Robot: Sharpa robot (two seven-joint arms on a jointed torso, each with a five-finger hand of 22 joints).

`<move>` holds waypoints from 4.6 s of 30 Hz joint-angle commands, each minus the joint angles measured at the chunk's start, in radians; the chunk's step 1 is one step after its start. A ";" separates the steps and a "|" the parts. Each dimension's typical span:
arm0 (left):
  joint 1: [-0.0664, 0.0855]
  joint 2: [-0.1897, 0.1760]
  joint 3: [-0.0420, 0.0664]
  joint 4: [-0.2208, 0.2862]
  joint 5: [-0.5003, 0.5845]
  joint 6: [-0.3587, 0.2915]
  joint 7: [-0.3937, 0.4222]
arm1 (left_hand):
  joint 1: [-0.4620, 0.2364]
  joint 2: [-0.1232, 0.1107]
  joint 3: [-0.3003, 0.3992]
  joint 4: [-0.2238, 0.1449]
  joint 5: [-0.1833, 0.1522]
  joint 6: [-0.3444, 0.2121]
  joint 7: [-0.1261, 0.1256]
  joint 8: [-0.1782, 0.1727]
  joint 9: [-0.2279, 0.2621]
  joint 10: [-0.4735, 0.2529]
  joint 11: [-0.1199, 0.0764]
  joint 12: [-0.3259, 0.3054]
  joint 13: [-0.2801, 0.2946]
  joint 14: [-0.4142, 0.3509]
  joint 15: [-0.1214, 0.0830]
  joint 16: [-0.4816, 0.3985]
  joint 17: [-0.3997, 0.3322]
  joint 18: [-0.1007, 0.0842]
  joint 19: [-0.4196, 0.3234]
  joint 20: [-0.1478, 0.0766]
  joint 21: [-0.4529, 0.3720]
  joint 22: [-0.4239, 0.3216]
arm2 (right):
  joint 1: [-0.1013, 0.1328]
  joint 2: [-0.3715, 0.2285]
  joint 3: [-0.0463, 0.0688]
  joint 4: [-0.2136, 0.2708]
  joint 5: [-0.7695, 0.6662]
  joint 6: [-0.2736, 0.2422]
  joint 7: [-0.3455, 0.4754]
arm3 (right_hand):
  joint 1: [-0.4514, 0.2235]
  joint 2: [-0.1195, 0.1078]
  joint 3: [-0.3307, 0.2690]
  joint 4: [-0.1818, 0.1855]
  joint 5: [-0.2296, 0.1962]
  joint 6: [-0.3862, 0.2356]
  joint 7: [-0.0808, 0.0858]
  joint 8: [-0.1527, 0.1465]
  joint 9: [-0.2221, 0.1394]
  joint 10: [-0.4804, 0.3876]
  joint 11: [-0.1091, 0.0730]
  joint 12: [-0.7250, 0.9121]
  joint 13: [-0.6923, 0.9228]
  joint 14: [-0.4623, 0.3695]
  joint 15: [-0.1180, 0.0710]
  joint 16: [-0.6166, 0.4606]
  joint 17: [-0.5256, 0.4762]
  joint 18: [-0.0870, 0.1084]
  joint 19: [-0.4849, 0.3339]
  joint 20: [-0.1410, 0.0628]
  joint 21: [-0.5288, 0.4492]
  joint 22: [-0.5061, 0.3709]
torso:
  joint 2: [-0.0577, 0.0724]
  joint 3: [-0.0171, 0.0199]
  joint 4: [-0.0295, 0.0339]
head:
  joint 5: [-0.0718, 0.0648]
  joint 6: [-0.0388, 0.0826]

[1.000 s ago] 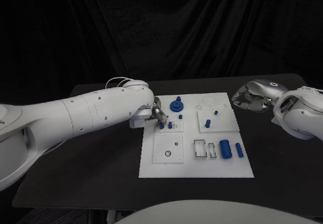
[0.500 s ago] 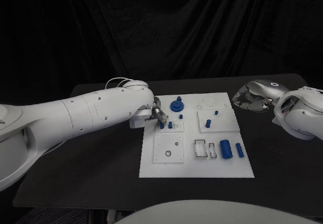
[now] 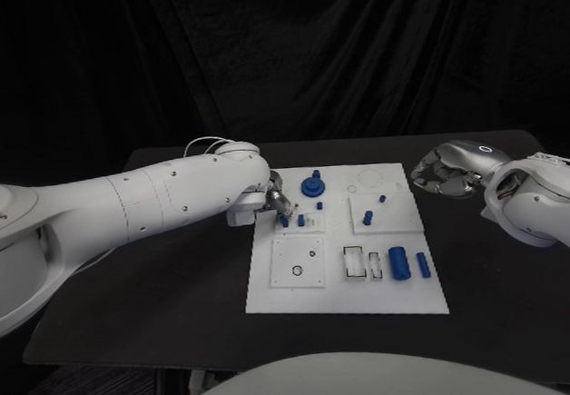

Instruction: Assemble the parts on the task board

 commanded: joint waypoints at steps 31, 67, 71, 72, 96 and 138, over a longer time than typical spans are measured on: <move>-0.013 -0.009 -0.002 0.009 -0.001 0.036 -0.011 | -0.033 0.008 -0.043 0.043 -0.155 -0.019 0.009 -0.017 -0.008 0.105 0.006 0.003 0.261 0.107 0.002 0.003 0.263 0.020 -0.013 -0.001 -0.031 0.187 | -0.003 0.002 0.001 -0.002 -0.002 0.001 -0.014 | -0.002 -0.013 0.005 0.001 0.005 0.010 0.000 0.005 0.002 0.010 0.008 -0.005 0.185 0.070 0.009 -0.003 0.196 0.020 -0.005 0.004 -0.004 0.194 | -0.001 -0.0002 -0.0019 | 0.004 0.000; -0.019 -0.094 -0.002 0.079 -0.117 -0.415 0.327 | -0.130 0.072 -0.349 0.256 -0.082 -0.052 0.014 0.069 0.034 0.105 0.016 0.003 0.261 0.107 0.013 0.003 0.263 0.025 -0.027 0.010 -0.049 0.182 | -0.005 -0.008 0.001 0.003 -0.002 -0.006 -0.008 | -0.004 -0.014 0.005 0.001 0.005 0.010 0.000 0.005 0.002 0.008 0.008 -0.006 0.184 0.069 0.009 -0.004 0.195 0.021 -0.006 0.004 -0.006 0.194 | -0.001 -0.0002 -0.0009 | -0.011 0.000; -0.012 -0.141 -0.002 0.118 -0.150 -0.619 0.539 | -0.007 0.052 -0.339 0.231 -0.010 -0.099 0.024 0.107 0.033 0.083 0.028 -0.018 0.250 0.102 0.025 -0.001 0.256 0.042 -0.099 0.020 -0.137 0.157 | -0.004 -0.020 0.001 0.011 0.001 -0.020 0.001 | -0.004 -0.014 0.005 0.002 0.006 0.009 0.000 0.005 0.002 0.007 0.007 -0.007 0.183 0.069 0.009 -0.004 0.195 0.021 -0.006 0.004 -0.006 0.194 | -0.001 -0.0003 -0.0004 | -0.022 0.000; -0.009 -0.150 -0.002 0.126 -0.154 -0.646 0.583 | 0.024 0.046 -0.334 0.225 -0.005 -0.126 0.033 0.100 0.029 0.046 0.036 -0.053 0.232 0.071 0.032 -0.021 0.221 0.052 -0.139 0.023 -0.187 0.143 | -0.004 -0.024 0.001 0.014 0.005 -0.026 0.006 | -0.004 -0.014 0.005 0.002 0.006 0.009 0.000 0.005 0.002 0.007 0.007 -0.007 0.183 0.069 0.009 -0.004 0.195 0.021 -0.006 0.004 -0.006 0.194 | -0.001 -0.0003 -0.0004 | -0.023 0.000; -0.013 -0.038 -0.002 -0.071 -0.521 -0.463 0.999 | 0.322 -0.039 -0.115 0.092 -0.267 -0.377 -0.176 -0.089 -0.622 -0.993 0.074 -1.115 -0.632 -0.316 0.060 -0.313 -0.315 0.072 -0.253 0.067 -0.247 0.107 | 0.002 -0.081 0.001 0.065 0.052 -0.133 0.093 | 0.000 -0.033 0.006 -0.006 0.037 0.043 -0.009 0.028 0.013 0.014 0.003 -0.002 0.188 0.072 0.005 0.001 0.199 0.018 0.001 0.002 0.006 0.198 | 0.020 0.0011 0.0014 | -0.045 0.000; -0.053 0.055 -0.001 -0.158 -0.673 -0.414 0.904 | 0.328 -0.054 -0.230 0.021 -0.079 -0.112 -0.082 -0.078 -0.895 -0.815 0.042 -1.072 -0.749 -0.201 0.041 -0.230 -0.242 0.047 -0.119 0.045 -0.177 0.153 | 0.005 -0.068 0.001 0.063 0.053 -0.118 0.094 | 0.008 -0.059 0.040 -0.012 0.168 0.038 -0.006 0.033 0.017 0.010 0.003 -0.006 0.184 0.069 0.004 -0.003 0.195 0.019 -0.001 0.000 0.002 0.197 | 0.047 -0.0099 -0.0121 | -0.046 0.000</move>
